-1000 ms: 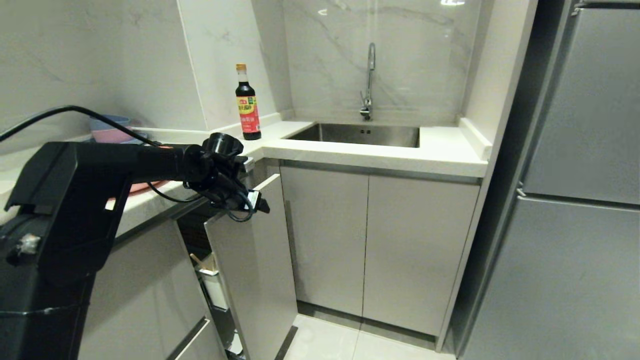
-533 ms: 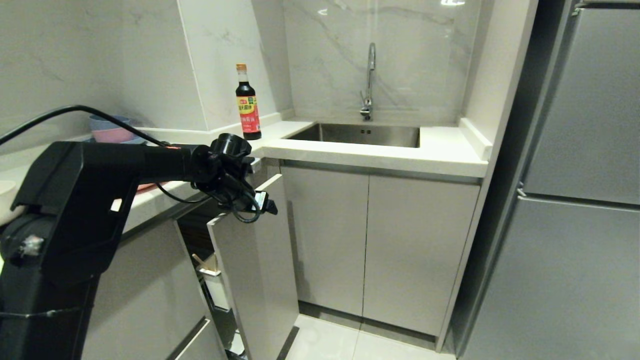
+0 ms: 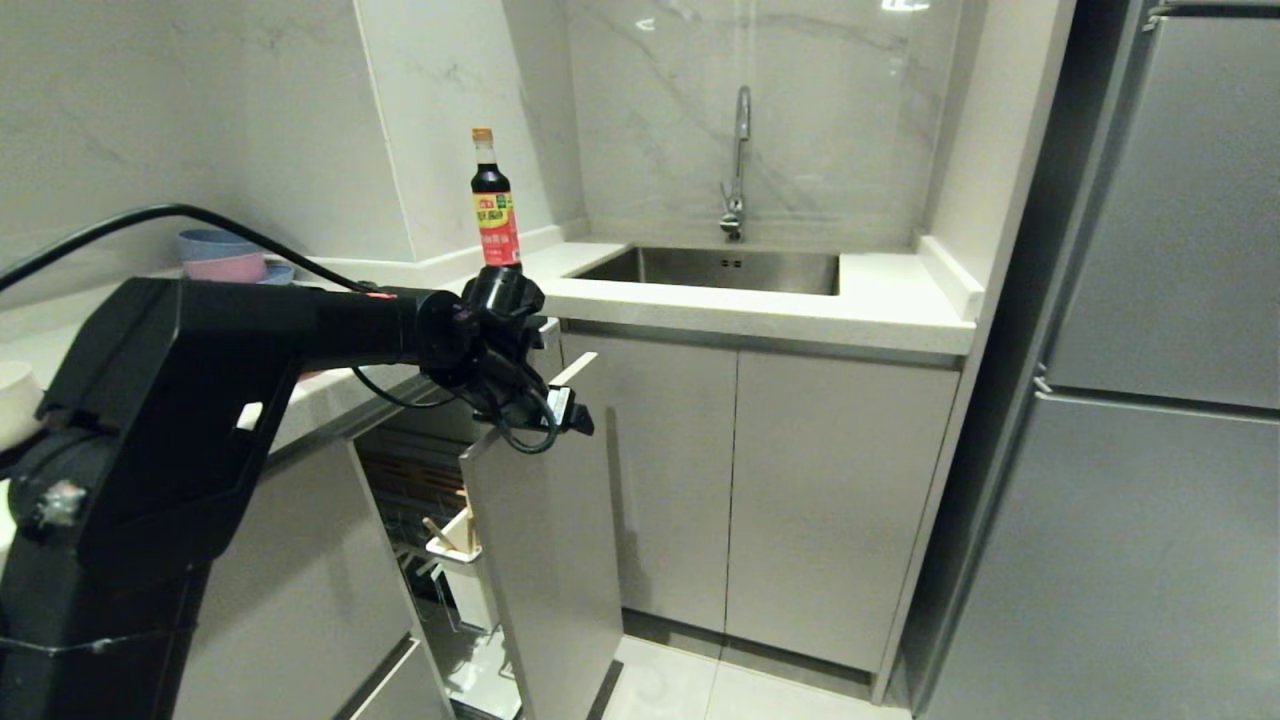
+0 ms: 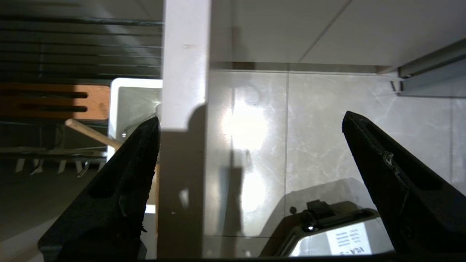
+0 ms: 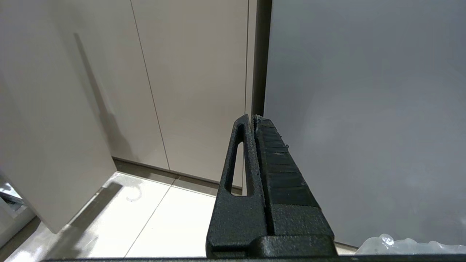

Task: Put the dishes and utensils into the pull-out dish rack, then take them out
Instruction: Open the cupboard

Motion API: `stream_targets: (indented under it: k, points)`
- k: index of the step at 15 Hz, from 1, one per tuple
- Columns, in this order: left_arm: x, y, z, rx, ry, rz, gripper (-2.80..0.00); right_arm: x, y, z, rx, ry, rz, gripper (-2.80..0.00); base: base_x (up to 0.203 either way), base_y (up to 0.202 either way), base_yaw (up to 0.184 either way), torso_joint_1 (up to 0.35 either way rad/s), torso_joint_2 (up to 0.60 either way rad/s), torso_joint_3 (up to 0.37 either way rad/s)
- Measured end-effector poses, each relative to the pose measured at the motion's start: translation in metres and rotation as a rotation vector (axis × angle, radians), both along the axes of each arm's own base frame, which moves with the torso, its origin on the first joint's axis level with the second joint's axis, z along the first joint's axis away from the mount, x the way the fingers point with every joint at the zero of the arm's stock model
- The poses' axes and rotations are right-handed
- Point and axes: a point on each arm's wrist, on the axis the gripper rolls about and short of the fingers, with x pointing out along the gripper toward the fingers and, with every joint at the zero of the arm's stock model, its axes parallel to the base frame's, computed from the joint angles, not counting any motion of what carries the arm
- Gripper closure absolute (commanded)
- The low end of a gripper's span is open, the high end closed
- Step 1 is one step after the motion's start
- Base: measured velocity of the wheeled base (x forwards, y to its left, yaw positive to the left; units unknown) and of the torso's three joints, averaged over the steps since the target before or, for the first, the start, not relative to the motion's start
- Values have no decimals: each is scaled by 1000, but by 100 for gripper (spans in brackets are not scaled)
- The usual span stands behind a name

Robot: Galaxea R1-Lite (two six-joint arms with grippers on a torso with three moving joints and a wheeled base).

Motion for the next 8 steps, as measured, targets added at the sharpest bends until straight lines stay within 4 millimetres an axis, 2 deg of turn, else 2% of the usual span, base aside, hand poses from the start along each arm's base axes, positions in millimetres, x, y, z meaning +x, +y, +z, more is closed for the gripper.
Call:
stream_targets:
  k: [8]
  points:
    - [-26,-60,-1,-14,15,-119,-280,0,0,0,0,0,0,0,0,0,0,0,0,0]
